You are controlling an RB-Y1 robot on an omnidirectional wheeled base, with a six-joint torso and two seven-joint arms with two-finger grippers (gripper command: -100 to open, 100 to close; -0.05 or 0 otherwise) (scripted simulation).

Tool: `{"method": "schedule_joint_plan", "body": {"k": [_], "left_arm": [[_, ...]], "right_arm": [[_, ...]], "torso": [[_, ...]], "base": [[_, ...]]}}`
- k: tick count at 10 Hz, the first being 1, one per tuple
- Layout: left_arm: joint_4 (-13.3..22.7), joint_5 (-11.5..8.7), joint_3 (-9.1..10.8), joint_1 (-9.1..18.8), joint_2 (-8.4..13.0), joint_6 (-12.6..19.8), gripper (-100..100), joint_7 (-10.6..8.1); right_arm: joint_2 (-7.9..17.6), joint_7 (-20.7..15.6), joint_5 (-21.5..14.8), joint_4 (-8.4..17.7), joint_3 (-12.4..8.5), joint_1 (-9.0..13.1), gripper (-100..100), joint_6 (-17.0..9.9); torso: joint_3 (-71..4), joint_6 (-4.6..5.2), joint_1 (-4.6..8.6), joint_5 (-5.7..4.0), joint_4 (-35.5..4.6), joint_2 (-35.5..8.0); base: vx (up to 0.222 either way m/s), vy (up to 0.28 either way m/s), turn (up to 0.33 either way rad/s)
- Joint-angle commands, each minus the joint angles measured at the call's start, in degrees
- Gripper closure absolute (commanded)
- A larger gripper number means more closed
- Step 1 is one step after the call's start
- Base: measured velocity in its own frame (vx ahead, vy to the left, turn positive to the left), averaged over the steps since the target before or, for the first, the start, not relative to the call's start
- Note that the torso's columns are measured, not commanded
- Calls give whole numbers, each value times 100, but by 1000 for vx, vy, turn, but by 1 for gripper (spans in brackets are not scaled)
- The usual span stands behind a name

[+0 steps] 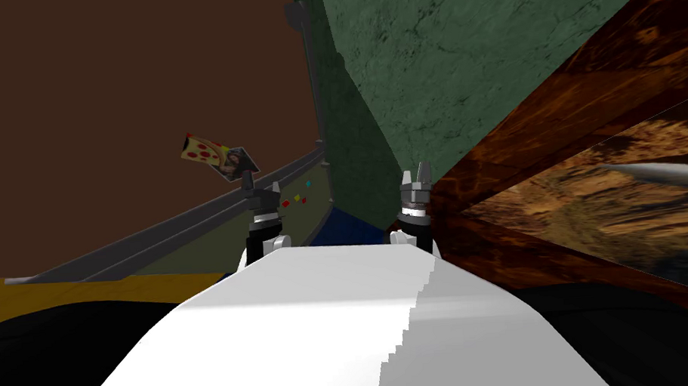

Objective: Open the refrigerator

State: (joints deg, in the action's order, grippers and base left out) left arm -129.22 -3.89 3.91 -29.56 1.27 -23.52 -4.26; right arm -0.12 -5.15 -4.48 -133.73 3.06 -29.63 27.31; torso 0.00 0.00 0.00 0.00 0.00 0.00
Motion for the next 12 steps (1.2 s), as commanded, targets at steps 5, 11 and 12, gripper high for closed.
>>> {"method": "schedule_joint_plan", "body": {"k": [5,11,12], "left_arm": [[-1,0,0,0,0,0,0,0],[132,-14,20,116,314,52,-100,-49],[197,-21,29,171,404,78,-100,-72]], "right_arm": [[0,0,0,-1,0,0,0,0],[0,0,0,0,0,0,0,0],[0,0,0,1,0,-1,0,0]], "torso": [[-3692,0,0,0,-1846,-1845],[-8315,1,-1,0,-4148,-4152],[-8429,0,-2,1,-4203,-4202]], "base": [[0,0,0],[7,0,-14],[26,1,-41]]}}
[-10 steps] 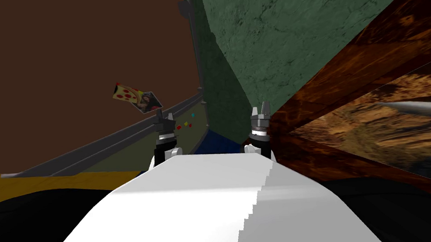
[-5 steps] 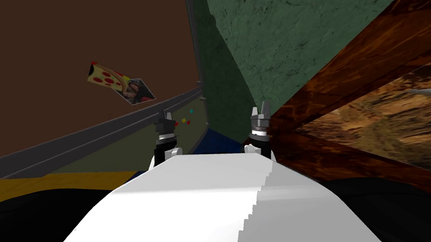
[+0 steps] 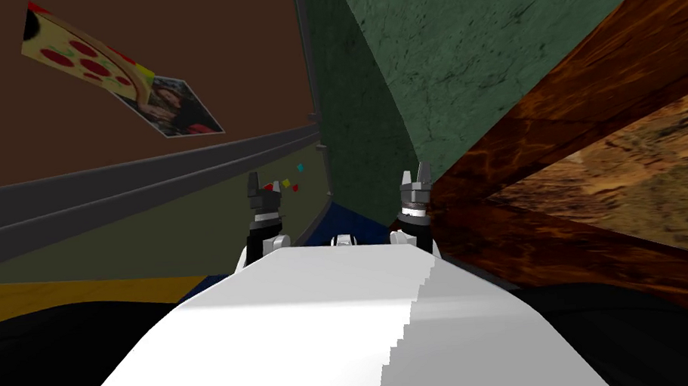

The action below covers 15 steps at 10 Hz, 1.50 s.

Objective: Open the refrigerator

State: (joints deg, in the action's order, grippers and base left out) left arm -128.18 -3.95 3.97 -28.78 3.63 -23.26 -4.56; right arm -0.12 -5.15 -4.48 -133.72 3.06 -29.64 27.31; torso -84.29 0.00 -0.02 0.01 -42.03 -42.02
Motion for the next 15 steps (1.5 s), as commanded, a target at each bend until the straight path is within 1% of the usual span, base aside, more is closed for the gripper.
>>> {"method": "schedule_joint_plan", "body": {"k": [1,4,5,10,15], "left_arm": [[251,-32,47,230,324,115,-100,-100],[551,-64,91,492,488,235,-100,-211],[781,-89,126,695,560,328,-100,-298],[1425,-161,225,1272,694,590,-100,-545],[2163,-241,336,1919,870,886,-100,-820]], "right_arm": [[0,0,0,0,0,0,0,0],[0,0,0,0,0,0,0,0],[0,0,0,0,0,0,0,0],[0,0,0,0,0,0,0,0],[0,0,0,0,0,-1,0,0]], "torso": [[-26,0,1,0,-16,-15],[-30,0,1,0,-24,-24],[-27,0,1,0,-25,-27],[-24,0,1,-1,-27,-32],[-28,-1,3,-1,-25,-26]], "base": [[42,4,-82],[55,9,-79],[80,8,-143],[67,7,-97],[67,11,-97]]}}
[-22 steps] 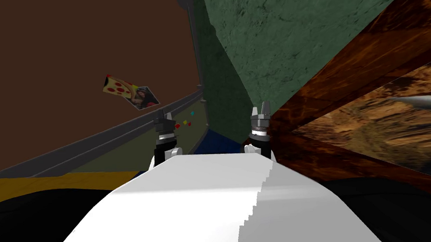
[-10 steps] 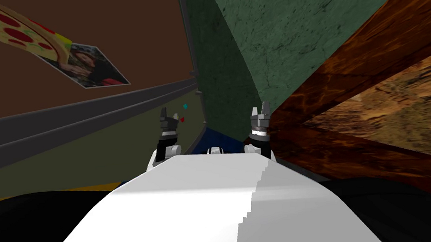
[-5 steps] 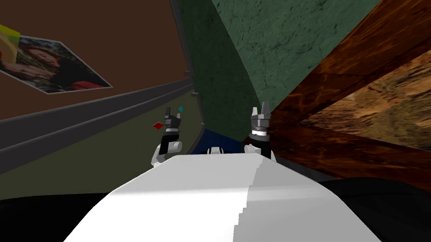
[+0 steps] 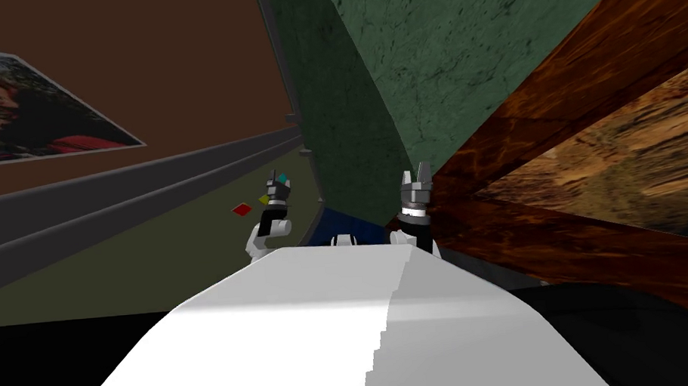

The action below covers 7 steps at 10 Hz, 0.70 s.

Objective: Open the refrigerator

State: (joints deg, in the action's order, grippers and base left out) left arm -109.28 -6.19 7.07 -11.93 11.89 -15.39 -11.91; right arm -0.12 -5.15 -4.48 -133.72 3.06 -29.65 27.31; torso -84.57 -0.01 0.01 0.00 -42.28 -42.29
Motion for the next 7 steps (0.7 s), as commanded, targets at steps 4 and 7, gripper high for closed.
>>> {"method": "schedule_joint_plan", "body": {"k": [4,7], "left_arm": [[916,-83,118,787,245,354,-100,-316],[1422,-132,186,1201,422,546,-100,-488]], "right_arm": [[0,0,0,0,0,0,0,0],[0,0,0,0,0,0,0,0]], "torso": [[1,0,-2,0,0,-1],[0,-1,-2,0,0,0]], "base": [[70,16,-114],[73,21,-109]]}}
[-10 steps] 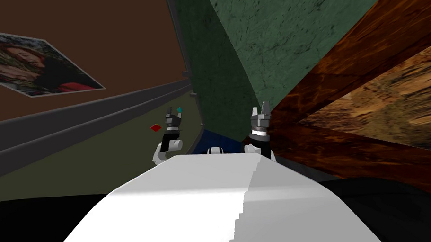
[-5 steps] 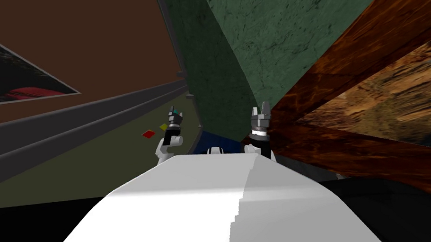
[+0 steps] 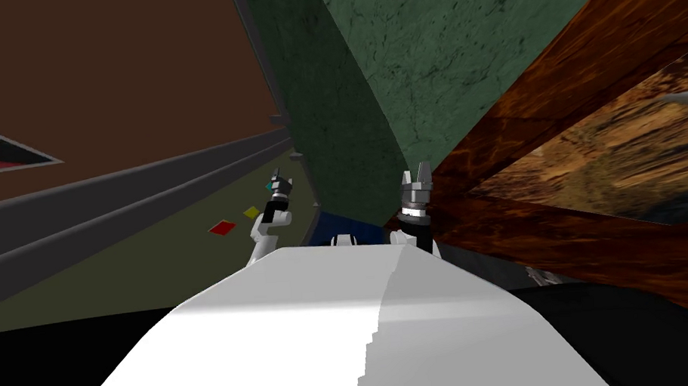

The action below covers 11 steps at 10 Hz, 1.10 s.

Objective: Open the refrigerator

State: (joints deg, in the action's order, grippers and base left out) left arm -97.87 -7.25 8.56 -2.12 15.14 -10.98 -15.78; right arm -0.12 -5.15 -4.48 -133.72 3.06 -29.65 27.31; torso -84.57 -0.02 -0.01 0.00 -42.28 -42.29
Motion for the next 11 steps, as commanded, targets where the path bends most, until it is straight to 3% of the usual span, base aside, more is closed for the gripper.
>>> {"method": "schedule_joint_plan", "body": {"k": [1,11], "left_arm": [[441,-42,59,353,157,166,-100,-155],[1680,-168,234,1402,752,650,-100,-593]], "right_arm": [[0,0,0,0,0,0,0,0],[0,0,0,0,0,0,0,0]], "torso": [[3,3,1,0,-1,-4],[-1,2,1,0,0,3]], "base": [[61,17,-111],[54,18,-82]]}}
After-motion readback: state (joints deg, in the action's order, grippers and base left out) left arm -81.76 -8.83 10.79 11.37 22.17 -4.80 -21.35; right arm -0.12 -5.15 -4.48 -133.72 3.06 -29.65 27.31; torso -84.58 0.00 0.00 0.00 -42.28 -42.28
